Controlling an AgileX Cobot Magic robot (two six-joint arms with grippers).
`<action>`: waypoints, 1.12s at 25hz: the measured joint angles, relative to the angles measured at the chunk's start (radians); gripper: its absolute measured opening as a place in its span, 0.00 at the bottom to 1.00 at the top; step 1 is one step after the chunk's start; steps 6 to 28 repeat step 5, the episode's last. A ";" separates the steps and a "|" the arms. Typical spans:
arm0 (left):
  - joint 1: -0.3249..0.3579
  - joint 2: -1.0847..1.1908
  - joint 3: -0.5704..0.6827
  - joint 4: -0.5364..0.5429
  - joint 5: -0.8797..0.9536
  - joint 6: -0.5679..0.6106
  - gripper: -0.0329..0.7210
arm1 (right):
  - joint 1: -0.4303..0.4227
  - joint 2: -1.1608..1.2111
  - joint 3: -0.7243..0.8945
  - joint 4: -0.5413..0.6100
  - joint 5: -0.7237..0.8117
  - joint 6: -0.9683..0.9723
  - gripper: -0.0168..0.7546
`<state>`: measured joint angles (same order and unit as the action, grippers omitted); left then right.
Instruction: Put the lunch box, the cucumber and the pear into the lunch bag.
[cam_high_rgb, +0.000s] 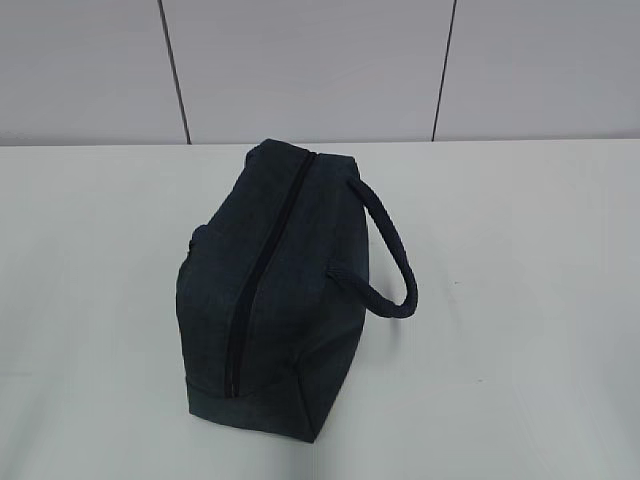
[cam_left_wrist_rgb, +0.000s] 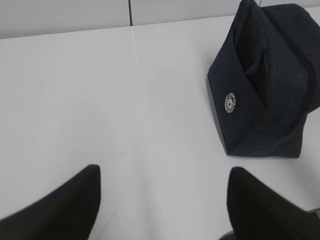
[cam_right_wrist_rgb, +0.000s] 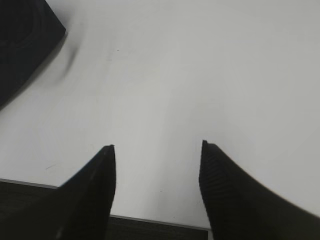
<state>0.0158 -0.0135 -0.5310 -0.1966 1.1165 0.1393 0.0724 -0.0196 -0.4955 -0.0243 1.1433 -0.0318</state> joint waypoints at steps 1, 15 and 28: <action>0.000 0.000 0.000 0.000 0.000 0.000 0.67 | 0.000 0.000 0.000 0.000 0.000 0.000 0.57; 0.000 0.000 0.000 0.000 0.000 0.000 0.67 | 0.000 0.000 0.000 0.000 0.000 0.000 0.57; 0.000 0.000 0.000 0.000 0.000 0.000 0.67 | 0.000 0.000 0.000 0.000 0.000 0.000 0.57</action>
